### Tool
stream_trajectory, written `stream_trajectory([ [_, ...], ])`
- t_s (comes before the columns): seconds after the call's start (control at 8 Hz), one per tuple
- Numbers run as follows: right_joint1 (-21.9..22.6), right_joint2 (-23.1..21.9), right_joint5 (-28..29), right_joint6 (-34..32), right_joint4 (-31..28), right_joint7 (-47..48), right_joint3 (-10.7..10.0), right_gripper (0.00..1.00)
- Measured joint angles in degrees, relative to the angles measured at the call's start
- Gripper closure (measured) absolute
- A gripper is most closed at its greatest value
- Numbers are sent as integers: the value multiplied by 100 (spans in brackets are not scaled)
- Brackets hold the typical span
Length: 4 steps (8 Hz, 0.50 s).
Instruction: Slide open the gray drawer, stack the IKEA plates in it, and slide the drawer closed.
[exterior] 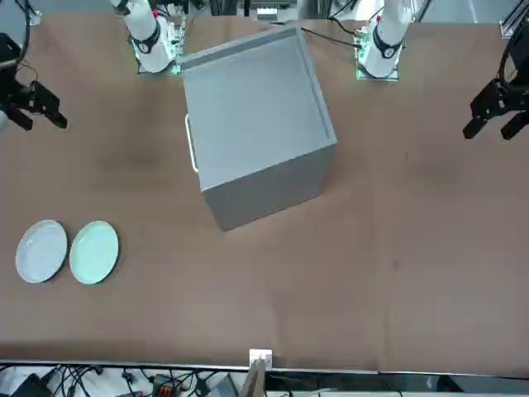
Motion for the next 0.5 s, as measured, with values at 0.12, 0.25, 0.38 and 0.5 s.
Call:
stream_trajectory([
  [0.12,-1,0,23,-2,3,0,0,0],
  [0.25,-1,-1,51,-8,6,0,2,0],
  [0.38,-1,-1,88,-16,7,0,3,0],
  [0.5,-1,-1,170,-30,7,1,4,0],
])
